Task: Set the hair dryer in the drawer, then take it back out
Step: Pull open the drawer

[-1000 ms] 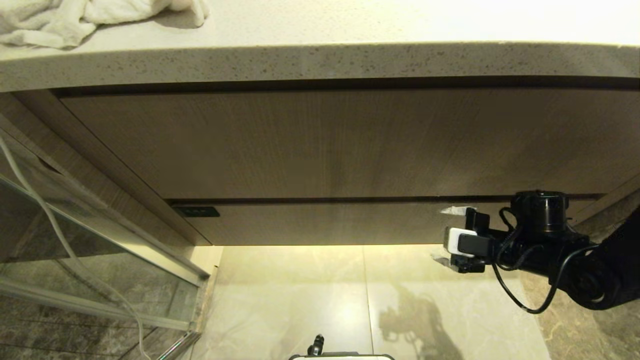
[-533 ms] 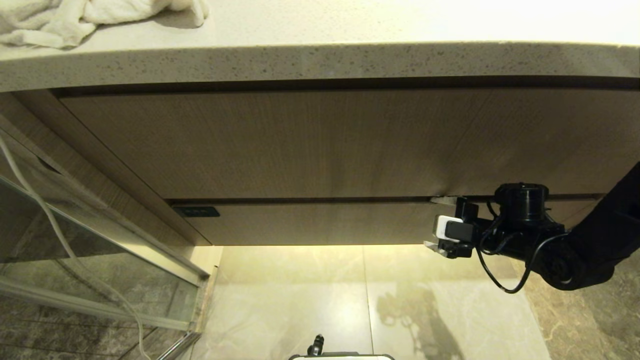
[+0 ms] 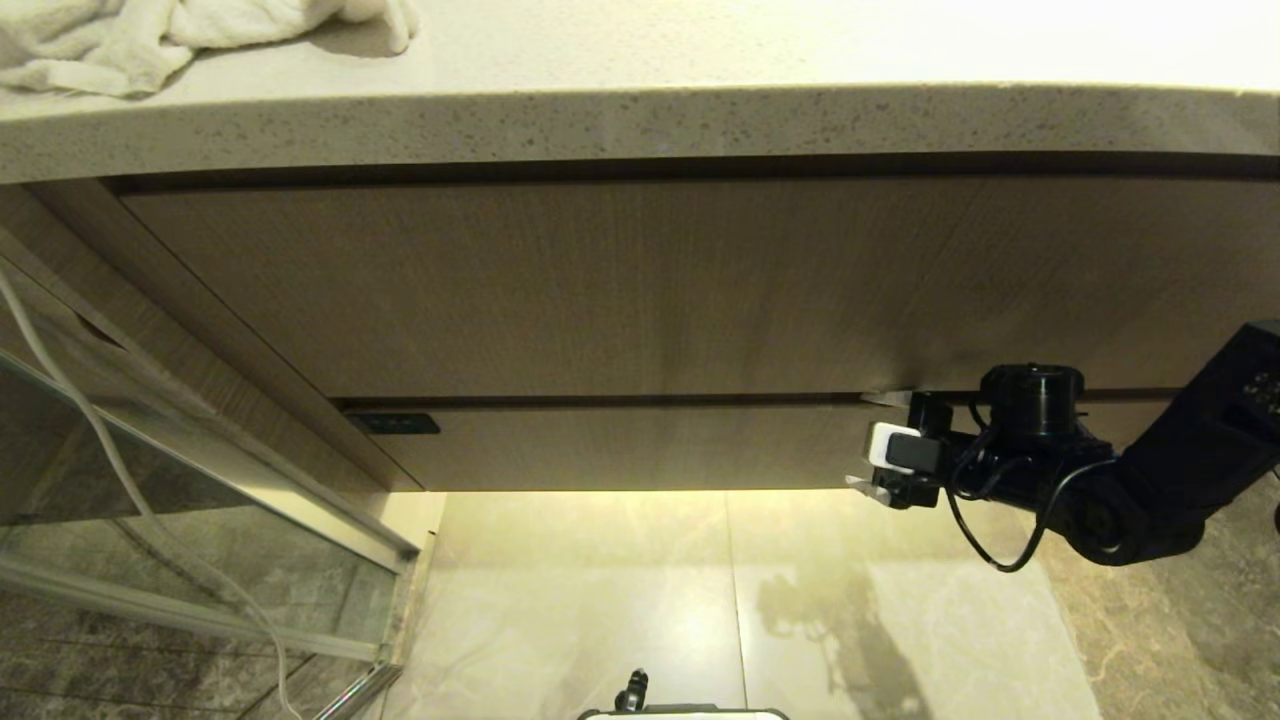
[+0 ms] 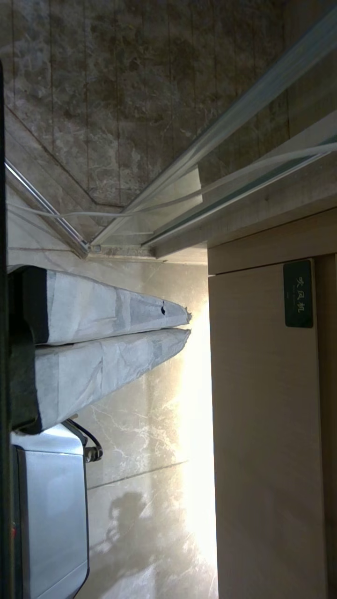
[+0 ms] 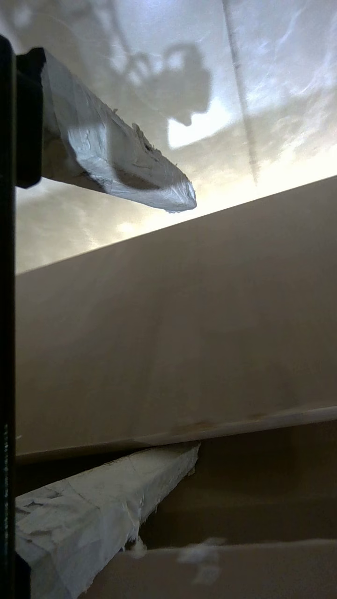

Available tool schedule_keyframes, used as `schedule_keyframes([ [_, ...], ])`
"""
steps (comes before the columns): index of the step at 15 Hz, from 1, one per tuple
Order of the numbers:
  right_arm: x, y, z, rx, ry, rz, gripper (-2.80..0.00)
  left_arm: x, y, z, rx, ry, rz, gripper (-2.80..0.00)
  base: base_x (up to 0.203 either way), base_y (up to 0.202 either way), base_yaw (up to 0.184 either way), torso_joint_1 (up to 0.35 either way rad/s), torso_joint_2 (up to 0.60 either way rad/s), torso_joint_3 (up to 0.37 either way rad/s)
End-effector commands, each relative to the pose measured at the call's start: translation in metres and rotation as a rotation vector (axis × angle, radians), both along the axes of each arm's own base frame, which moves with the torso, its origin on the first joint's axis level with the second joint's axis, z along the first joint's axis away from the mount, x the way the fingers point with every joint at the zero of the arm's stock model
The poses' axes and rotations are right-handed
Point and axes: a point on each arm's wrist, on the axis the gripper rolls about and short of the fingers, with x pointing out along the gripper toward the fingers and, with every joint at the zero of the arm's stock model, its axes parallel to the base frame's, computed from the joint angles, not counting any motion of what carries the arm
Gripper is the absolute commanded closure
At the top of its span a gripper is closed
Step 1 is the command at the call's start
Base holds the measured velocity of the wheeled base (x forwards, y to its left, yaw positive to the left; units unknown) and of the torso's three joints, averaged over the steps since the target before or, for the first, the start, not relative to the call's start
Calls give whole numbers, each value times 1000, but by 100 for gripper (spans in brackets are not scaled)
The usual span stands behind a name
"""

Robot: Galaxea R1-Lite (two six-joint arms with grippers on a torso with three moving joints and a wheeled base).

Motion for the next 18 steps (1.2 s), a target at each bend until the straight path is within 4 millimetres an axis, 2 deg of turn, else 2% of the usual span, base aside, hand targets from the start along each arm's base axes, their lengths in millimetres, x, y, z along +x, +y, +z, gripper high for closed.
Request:
schedule_keyframes([
  [1, -6, -8, 4, -15, 56, -49, -280, 0, 0, 0, -1, 3, 0, 0, 0, 0, 0, 0, 0, 0],
  [5, -17, -14, 13, -7, 121, -119, -280, 0, 0, 0, 0, 3, 0, 0, 0, 0, 0, 0, 0, 0],
  [8, -31, -18, 20, -35, 243, -186, -280, 0, 0, 0, 0, 3, 0, 0, 0, 0, 0, 0, 0, 0],
  [15, -45, -23, 29, -22, 314, -245, -280, 0, 0, 0, -1, 3, 0, 0, 0, 0, 0, 0, 0, 0],
  [18, -54, -23, 46, -3, 260, -235, -280, 0, 0, 0, 0, 3, 0, 0, 0, 0, 0, 0, 0, 0],
])
